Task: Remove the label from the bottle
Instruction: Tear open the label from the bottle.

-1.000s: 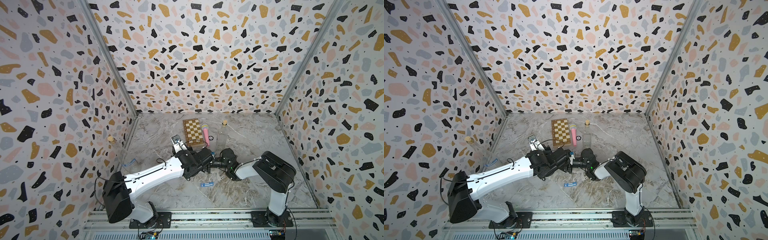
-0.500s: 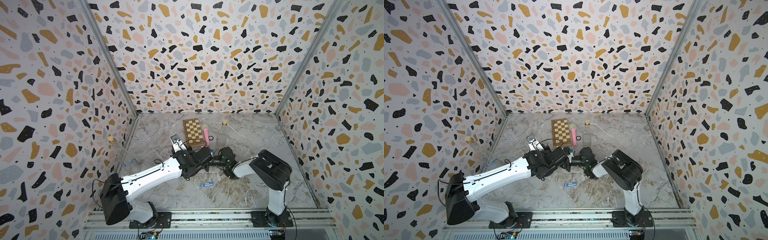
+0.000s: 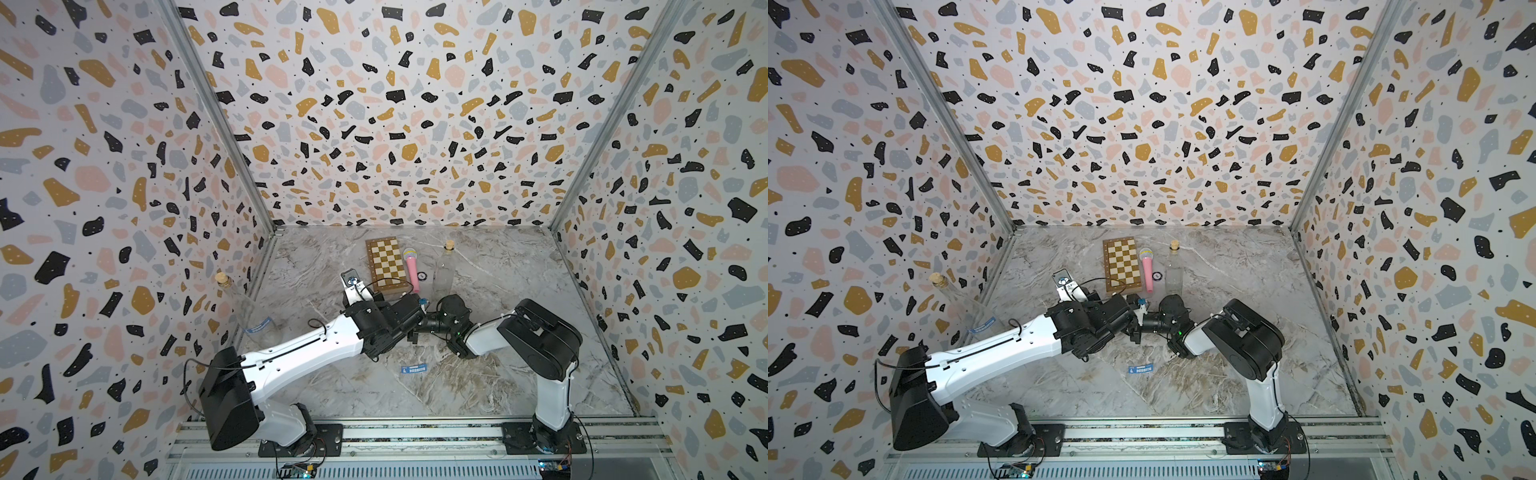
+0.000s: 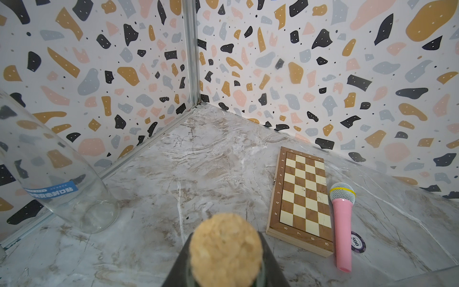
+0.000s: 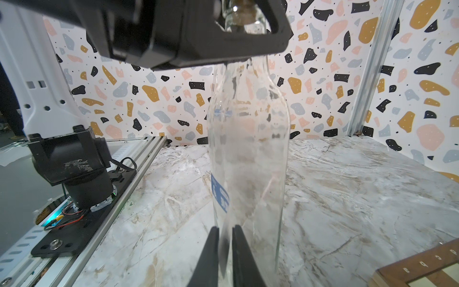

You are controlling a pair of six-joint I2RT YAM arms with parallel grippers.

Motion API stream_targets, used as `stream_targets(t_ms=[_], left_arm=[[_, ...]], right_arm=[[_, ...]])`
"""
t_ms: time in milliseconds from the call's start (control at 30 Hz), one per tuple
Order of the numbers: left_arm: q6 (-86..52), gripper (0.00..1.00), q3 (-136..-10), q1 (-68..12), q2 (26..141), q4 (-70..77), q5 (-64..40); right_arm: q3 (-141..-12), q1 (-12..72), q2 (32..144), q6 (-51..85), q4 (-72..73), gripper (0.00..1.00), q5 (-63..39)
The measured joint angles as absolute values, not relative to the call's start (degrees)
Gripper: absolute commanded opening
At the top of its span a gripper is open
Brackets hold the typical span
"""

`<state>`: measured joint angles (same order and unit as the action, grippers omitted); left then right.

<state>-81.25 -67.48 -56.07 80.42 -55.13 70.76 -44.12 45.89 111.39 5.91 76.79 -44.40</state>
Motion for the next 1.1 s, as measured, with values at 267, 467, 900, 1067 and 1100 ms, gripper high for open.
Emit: stream_targets(t_ms=[267,467,900,1067,1100], left_arm=[[-80.9,0.00,-67.5,-56.1,80.4,-54.9,70.8],[-80.7,0.00,-67.5,-56.1,80.4,-54.7,70.7],[-80.3,0.00,-67.5,-56.1,80.4,-53.9,70.4],[-80.2,0.00,-67.5,-56.1,80.4,-53.9,70.4],[-80.2,0.00,-67.5,-56.1,80.4,-53.9,70.4]], right_arm=[[-44.1,45.9,111.4,6.2,77.1,0.09,-44.4],[-44.1,45.9,111.4,6.6,78.0,0.17,-44.6],[-44.5,46.2,112.1,7.1,78.1,0.11,-44.6],[-44.5,46.2,112.2,7.3,78.1,0.08,-44.6],[-44.5,46.2,112.2,7.3,78.1,0.07,-44.6]])
